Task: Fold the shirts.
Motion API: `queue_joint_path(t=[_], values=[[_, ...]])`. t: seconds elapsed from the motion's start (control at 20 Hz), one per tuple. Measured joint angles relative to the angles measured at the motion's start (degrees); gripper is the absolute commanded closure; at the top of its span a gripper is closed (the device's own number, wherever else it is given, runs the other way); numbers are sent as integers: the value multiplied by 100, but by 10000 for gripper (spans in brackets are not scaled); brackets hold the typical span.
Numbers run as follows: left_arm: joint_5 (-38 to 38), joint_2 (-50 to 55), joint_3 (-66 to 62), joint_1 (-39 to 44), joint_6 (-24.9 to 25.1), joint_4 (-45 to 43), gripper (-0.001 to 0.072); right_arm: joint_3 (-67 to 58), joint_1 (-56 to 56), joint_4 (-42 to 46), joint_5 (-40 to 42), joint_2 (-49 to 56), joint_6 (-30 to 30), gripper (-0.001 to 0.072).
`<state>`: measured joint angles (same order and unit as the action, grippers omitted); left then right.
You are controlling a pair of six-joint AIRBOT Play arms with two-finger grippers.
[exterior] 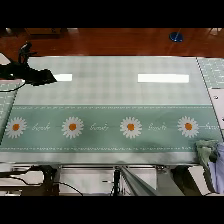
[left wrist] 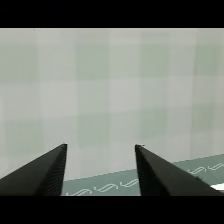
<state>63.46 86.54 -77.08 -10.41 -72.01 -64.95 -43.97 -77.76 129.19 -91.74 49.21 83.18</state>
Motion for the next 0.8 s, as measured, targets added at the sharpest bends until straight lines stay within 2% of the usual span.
queue_joint_path(t=[0.1, 0.2, 0.3, 0.4, 0.6, 0.8], values=[[-35, 15, -4, 9, 103, -11, 63, -820, 354, -658, 407, 485, 24, 235], [-96, 26, -46, 59, 164, -15, 63, -1989, 1014, -1941, 778, 1252, 26, 236], [-162, 28, -136, 177, 197, -17, 64, -3171, 2022, -3403, 1012, 2175, 37, 236], [-142, 28, -245, 396, 149, -28, 64, -4070, 3309, -4374, 1014, 3051, -48, 236], [92, 55, -380, 1110, -247, -573, 65, -4848, 5888, -4564, 848, 4275, -380, 235], [461, 286, -417, 1639, -682, -1106, 70, -5058, 7366, -4391, 909, 4795, -431, 239]])
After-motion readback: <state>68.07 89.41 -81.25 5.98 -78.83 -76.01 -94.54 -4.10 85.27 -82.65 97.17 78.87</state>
